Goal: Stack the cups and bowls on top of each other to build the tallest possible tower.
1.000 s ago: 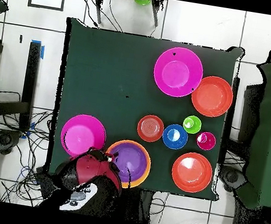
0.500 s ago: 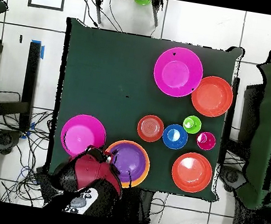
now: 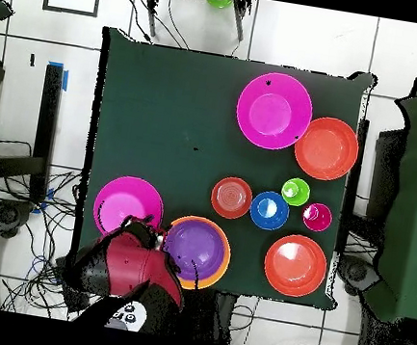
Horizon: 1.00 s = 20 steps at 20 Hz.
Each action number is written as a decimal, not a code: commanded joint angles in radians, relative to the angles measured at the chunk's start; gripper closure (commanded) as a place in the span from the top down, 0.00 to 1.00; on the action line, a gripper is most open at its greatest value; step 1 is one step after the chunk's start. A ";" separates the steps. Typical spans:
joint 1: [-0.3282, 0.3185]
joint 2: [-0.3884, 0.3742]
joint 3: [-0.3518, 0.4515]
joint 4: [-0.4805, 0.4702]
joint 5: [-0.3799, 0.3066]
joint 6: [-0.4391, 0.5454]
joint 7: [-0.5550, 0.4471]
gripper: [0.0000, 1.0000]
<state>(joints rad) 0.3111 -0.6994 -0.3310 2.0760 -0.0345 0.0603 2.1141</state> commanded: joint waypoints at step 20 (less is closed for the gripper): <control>0.003 0.154 0.347 0.103 0.216 0.015 0.229 1.00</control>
<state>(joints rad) 0.3205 -0.6184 -0.1514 2.1067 0.1254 0.0593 2.1237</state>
